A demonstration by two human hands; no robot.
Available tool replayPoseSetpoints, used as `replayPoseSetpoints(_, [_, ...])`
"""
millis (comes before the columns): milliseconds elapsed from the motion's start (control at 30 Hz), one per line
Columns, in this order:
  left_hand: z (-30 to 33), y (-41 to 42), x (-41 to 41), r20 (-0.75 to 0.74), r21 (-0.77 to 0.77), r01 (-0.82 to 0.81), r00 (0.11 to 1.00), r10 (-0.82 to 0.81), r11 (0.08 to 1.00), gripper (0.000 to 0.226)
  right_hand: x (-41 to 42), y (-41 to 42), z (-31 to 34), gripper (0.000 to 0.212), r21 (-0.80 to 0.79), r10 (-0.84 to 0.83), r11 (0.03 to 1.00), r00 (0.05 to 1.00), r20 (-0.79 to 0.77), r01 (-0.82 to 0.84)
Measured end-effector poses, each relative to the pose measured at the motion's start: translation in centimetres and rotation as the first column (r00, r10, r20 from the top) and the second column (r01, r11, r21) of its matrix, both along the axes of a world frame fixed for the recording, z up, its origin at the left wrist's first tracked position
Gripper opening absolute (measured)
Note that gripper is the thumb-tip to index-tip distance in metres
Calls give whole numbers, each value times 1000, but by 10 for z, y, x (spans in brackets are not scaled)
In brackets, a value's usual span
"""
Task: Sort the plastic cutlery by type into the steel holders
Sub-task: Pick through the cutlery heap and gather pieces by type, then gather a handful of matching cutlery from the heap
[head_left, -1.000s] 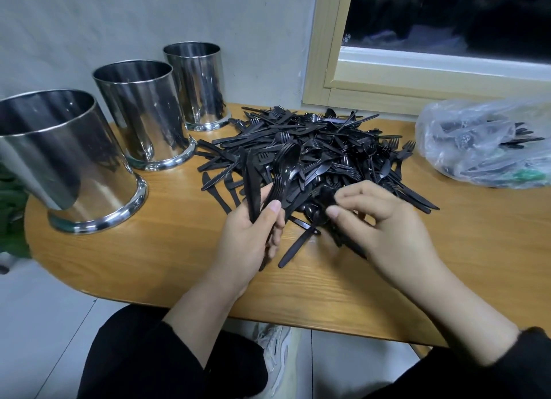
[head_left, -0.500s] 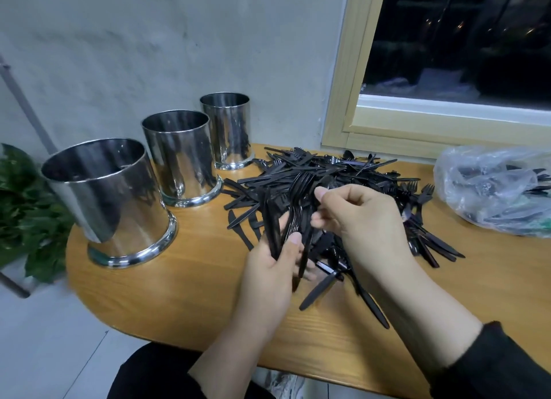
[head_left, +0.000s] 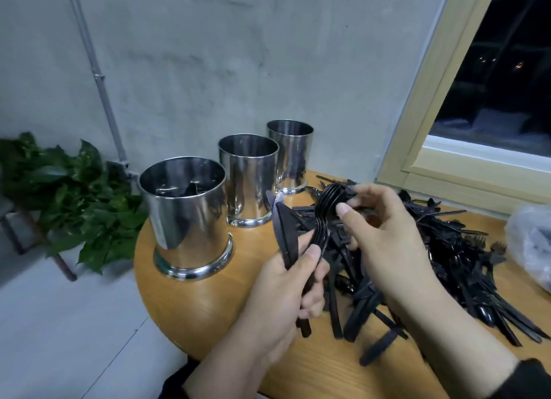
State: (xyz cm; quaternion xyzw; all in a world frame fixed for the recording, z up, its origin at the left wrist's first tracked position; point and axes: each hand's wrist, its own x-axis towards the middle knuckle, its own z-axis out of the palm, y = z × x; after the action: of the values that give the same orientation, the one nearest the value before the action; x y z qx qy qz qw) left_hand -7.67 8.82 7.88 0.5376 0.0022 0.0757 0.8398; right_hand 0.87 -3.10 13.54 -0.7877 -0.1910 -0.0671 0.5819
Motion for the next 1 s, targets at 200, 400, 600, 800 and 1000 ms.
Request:
replayPoseSetpoints(200, [22,51,-10,-12,-103,70,997,-71,992,26,8,40,34,24,-44,413,908,908,-72,-417])
replayPoseSetpoints(400, [38,97,-21,-11,114,-143,989,145,983,32,20,92,59,10,2,469,883,882,46,-470])
replayPoseSetpoints(600, [44,158,-46,-112,240,-514,828,550,823,40,42,156,92,5,104,258,953,941,218,-285])
replayPoseSetpoints(800, [53,186,-67,-175,185,-452,859,482,873,40,44,221,58,6,-313,331,917,910,248,-248])
replayPoseSetpoints(1000, [62,184,-63,-222,214,-348,893,393,913,43,41,213,53,58,-555,394,804,890,230,-213])
